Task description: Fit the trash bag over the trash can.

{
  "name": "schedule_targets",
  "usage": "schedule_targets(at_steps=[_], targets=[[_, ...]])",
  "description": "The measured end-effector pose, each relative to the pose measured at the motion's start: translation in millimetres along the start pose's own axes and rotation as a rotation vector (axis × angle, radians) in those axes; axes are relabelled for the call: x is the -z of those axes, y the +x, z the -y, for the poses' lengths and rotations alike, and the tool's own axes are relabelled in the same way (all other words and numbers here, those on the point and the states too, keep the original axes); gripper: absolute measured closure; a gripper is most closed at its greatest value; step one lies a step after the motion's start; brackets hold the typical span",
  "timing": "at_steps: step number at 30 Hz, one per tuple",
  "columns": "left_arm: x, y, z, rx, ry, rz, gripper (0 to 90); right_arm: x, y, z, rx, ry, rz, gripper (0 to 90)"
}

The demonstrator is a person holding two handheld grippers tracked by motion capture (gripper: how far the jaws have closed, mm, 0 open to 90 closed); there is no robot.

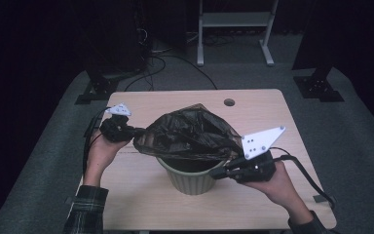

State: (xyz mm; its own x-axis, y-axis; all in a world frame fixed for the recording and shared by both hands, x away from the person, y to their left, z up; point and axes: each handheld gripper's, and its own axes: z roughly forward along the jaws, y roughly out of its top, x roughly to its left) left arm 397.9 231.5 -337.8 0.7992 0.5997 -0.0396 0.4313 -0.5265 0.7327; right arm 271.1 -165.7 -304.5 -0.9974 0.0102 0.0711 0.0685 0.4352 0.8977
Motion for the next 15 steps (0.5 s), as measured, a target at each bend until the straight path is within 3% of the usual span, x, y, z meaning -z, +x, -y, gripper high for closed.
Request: schedule_targets(at_steps=[4,7,8,11,13,15], targets=[[-0.9,-0.3,0.7,0.002,-0.001,-0.001,90.0,-2.8,12.6,3.6,0.016,0.011,-0.023,89.9],[-1.0,-2.1,0.1,-0.002,-0.002,0.0,90.0,1.6,12.1,3.7,0.029,0.016,0.032,89.3],[-1.0,-2.4,0.0,-0.003,0.0,0.0,90.0,5.2,9.4,3.8,0.023,0.003,0.071,82.2],[-1.0,-2.3,0.0,-0.003,-0.001,0.0,90.0,12.9,-0.5,2.9,0.009,-0.02,0.139,73.9],[-0.9,-2.0,0.1,-0.002,-0.003,0.001,90.0,17.0,-7.3,2.2,-0.007,-0.04,0.149,73.4],[-1.4,-1.9,0.0,-0.004,-0.001,0.002,90.0,20.0,-13.5,-0.3,-0.016,-0.063,0.18,65.5]])
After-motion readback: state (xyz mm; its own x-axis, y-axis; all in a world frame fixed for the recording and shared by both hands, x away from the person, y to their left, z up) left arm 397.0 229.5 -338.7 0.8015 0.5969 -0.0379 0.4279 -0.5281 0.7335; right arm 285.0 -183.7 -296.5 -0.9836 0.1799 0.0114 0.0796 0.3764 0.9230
